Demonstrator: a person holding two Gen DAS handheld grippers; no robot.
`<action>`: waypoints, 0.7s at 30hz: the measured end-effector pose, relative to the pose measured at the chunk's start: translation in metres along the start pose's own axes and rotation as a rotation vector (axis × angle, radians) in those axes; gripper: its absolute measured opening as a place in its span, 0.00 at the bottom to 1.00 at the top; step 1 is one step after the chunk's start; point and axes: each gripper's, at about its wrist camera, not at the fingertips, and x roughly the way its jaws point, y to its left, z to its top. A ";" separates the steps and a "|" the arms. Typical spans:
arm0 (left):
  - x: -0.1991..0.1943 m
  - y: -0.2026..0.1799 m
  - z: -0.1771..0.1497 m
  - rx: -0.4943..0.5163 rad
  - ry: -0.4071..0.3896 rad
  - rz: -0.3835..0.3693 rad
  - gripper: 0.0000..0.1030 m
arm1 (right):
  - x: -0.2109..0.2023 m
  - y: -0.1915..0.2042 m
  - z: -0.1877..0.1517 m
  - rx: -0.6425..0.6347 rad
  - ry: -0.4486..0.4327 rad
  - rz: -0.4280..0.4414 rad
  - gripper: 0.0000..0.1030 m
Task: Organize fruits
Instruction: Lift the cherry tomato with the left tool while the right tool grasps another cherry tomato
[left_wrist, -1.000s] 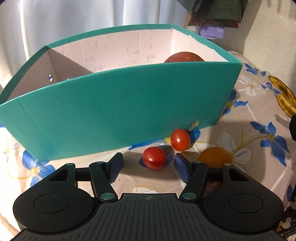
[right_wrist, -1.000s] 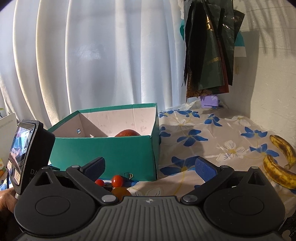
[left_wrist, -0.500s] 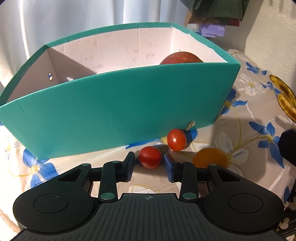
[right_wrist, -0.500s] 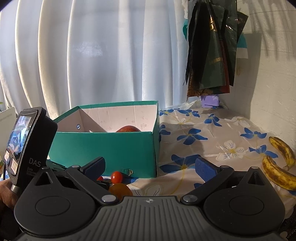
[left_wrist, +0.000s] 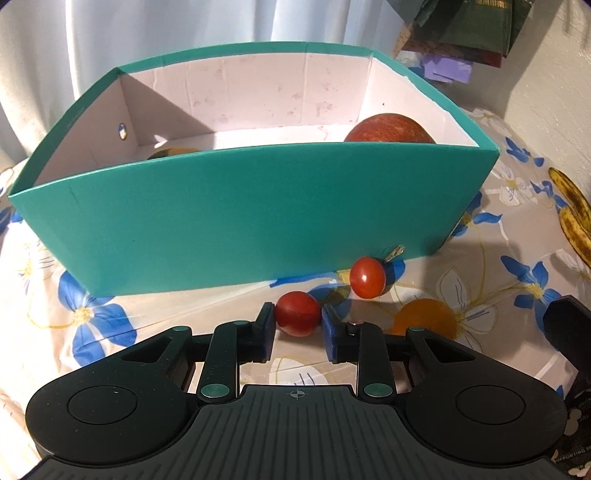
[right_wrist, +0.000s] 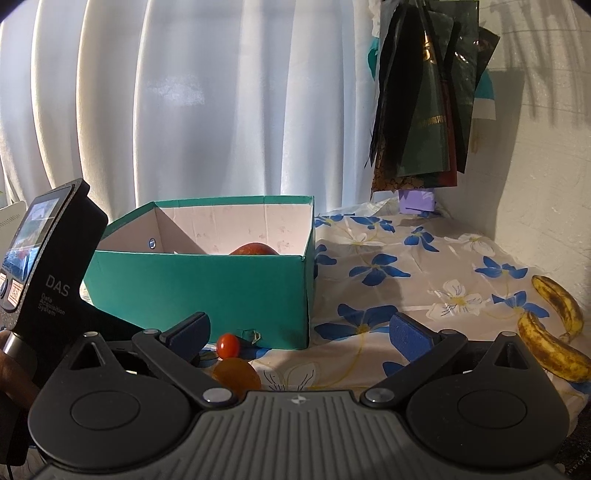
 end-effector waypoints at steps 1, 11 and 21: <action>-0.003 0.002 0.000 -0.006 -0.004 0.001 0.29 | 0.000 0.001 0.000 0.000 0.003 -0.002 1.00; -0.034 0.028 -0.010 -0.064 -0.031 0.031 0.29 | 0.007 0.018 -0.011 -0.033 0.091 0.002 1.00; -0.063 0.049 -0.023 -0.115 -0.049 0.062 0.29 | 0.024 0.038 -0.028 -0.076 0.210 0.036 0.79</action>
